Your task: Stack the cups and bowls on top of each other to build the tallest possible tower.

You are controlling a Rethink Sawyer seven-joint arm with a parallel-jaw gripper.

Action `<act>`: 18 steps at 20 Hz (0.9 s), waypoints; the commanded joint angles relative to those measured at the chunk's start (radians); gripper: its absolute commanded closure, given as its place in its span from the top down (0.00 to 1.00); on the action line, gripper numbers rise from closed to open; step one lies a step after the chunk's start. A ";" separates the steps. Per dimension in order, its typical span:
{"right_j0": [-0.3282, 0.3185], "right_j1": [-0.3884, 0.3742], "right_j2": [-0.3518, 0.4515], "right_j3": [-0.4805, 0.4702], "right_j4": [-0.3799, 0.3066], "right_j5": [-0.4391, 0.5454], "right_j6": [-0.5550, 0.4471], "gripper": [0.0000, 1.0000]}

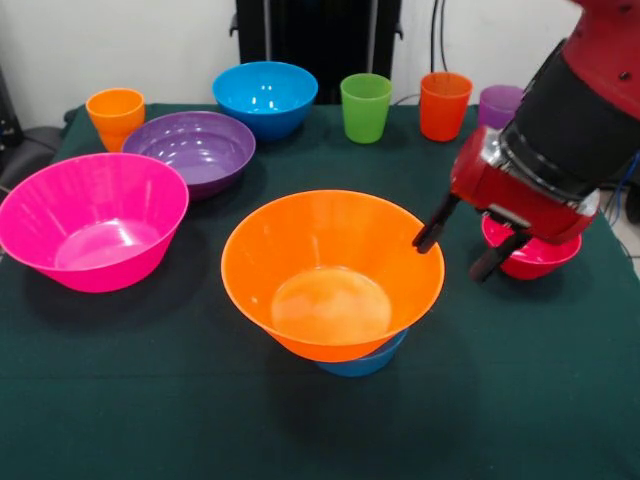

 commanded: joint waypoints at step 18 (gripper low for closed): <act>-0.033 -0.254 0.132 0.197 0.037 0.200 -0.167 1.00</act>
